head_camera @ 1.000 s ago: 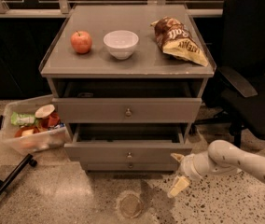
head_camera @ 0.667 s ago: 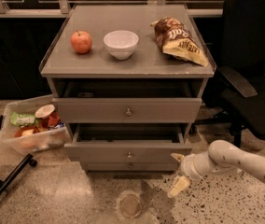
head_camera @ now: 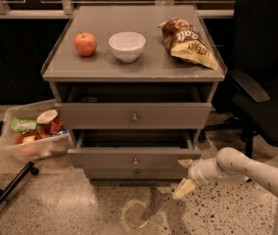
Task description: Close middle drawer
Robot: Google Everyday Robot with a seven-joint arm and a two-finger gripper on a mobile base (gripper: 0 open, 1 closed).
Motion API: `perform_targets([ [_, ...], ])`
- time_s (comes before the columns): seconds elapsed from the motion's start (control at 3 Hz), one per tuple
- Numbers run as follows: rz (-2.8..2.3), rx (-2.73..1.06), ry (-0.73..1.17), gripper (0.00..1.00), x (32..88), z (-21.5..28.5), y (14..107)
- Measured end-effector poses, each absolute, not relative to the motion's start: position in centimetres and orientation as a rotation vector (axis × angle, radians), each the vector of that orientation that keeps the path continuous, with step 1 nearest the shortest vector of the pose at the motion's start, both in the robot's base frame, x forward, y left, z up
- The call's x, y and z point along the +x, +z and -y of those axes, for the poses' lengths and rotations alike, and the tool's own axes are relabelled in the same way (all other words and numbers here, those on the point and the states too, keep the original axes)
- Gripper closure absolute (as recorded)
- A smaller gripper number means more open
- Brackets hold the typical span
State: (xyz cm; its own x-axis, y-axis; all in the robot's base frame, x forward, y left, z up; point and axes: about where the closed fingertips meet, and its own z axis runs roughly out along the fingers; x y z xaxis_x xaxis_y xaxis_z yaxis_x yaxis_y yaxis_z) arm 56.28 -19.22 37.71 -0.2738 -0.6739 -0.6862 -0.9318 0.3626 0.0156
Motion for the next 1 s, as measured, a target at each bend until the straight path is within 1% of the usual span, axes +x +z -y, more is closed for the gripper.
perform_targets([
  [0.67,-1.981,-1.384,0.547,0.0,61.5,17.5,37.7],
  [1.0,-1.979,-1.379,0.565,0.0,61.8,17.2,37.7],
])
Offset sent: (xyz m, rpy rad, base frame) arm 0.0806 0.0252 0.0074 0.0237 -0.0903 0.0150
